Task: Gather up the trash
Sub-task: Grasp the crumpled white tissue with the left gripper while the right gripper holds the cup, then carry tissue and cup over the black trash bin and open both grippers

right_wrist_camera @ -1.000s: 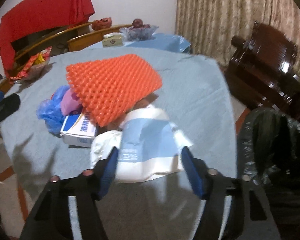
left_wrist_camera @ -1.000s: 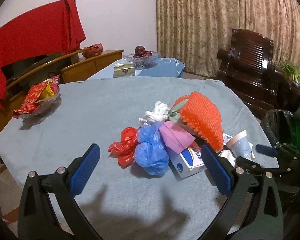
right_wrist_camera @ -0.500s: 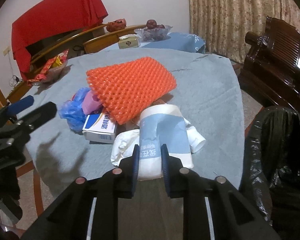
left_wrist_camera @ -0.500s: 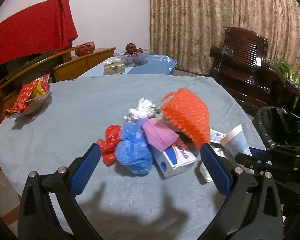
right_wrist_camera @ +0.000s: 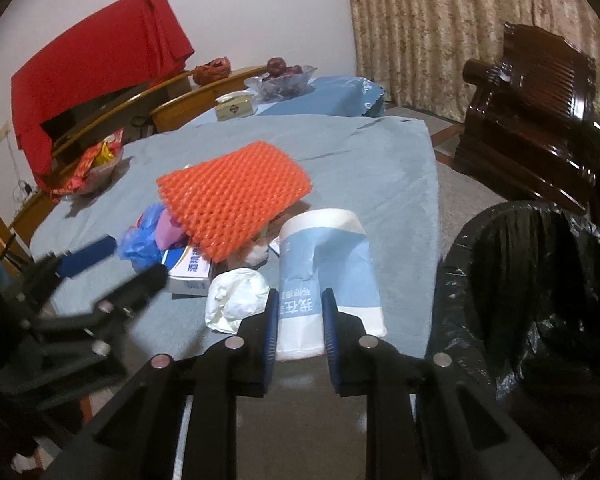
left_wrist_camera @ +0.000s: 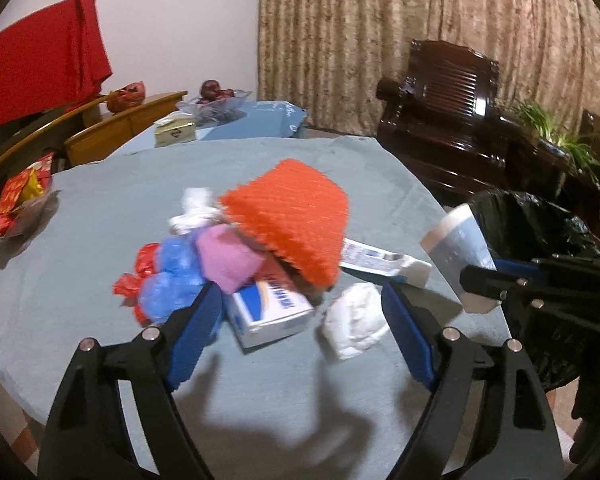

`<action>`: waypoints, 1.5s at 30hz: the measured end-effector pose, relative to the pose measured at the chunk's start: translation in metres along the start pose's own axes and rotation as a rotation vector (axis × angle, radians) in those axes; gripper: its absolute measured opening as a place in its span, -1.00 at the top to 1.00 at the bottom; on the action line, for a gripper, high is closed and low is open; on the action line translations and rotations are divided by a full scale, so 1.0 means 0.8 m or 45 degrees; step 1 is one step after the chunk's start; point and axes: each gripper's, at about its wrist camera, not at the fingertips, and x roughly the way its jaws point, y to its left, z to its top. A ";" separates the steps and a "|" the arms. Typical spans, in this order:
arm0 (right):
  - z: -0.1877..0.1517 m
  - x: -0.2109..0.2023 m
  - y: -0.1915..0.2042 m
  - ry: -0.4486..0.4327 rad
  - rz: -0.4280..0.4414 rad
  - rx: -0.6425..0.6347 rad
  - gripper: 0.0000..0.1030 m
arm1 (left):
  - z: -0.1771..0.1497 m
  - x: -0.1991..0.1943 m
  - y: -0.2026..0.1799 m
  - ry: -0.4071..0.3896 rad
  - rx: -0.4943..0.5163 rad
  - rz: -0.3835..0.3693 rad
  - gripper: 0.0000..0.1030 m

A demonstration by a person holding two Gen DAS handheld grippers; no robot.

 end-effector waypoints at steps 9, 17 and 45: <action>0.000 0.001 -0.016 0.001 -0.002 0.038 0.59 | -0.017 0.051 -0.027 0.116 0.077 -0.045 -0.25; -0.003 0.004 -0.021 0.013 -0.008 0.047 0.59 | -0.025 0.075 -0.041 0.186 0.121 -0.074 0.14; 0.030 -0.103 -0.056 -0.200 -0.117 0.050 0.59 | 0.070 -0.006 -0.086 -0.051 0.091 -0.322 0.55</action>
